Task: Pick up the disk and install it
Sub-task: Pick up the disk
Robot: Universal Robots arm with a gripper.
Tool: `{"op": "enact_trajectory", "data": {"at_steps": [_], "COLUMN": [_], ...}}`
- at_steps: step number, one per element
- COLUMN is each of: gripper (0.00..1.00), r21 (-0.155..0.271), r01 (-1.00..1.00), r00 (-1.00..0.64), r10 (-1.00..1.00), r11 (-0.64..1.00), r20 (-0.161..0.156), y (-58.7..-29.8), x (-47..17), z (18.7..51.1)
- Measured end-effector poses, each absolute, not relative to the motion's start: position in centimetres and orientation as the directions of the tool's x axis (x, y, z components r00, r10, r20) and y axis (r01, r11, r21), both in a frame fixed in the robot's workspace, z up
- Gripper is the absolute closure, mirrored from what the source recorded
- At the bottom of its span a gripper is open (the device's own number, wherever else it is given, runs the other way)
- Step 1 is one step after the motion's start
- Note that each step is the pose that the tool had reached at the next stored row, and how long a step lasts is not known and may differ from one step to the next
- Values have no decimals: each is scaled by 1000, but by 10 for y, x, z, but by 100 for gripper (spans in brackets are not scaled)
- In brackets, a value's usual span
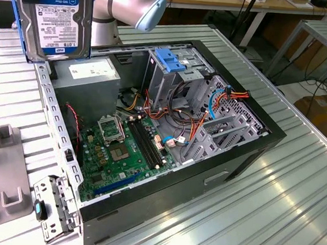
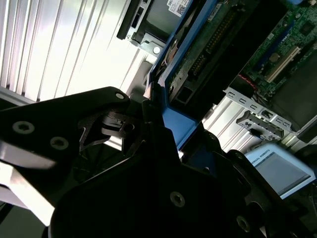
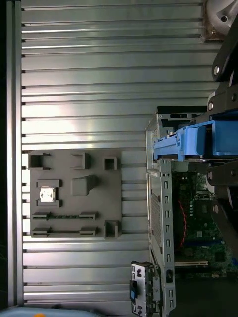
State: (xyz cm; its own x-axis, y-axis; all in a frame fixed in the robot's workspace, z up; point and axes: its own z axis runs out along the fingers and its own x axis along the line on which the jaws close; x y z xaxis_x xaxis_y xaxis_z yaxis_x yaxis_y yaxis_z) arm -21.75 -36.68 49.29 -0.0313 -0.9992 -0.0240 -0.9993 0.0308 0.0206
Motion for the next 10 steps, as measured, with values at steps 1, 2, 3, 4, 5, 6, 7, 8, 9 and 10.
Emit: {"op": "enact_trajectory", "data": {"at_steps": [1, 2, 3, 4, 5, 6, 7, 8, 9, 10], "gripper": [63, 63, 63, 63, 63, 63, 63, 63, 63, 63], "r21": [21, 21, 21, 21, 21, 21, 21, 21, 21, 21], "r01": [-999, -999, -999, -999, -999, -999, -999, -999, -999, -999], "r00": [-31, -31, -31, -31, -31, -31, -31, -31, -31, -31], "r10": [-999, -999, -999, -999, -999, -999, -999, -999, -999, -999], "r11": [31, 31, 31, 31, 31, 31, 31, 31, 31, 31], "r20": [-24, -24, -24, -24, -24, -24, -24, -24, -24, -24], "y": [-367, -367, -367, -367, -367, -367, -367, -367, -367, -367], "x": [-217, -216, -215, -214, -213, -211, -210, -208, -207, -206], "z": [493, 493, 493, 493, 493, 493, 493, 493, 493, 493]}}
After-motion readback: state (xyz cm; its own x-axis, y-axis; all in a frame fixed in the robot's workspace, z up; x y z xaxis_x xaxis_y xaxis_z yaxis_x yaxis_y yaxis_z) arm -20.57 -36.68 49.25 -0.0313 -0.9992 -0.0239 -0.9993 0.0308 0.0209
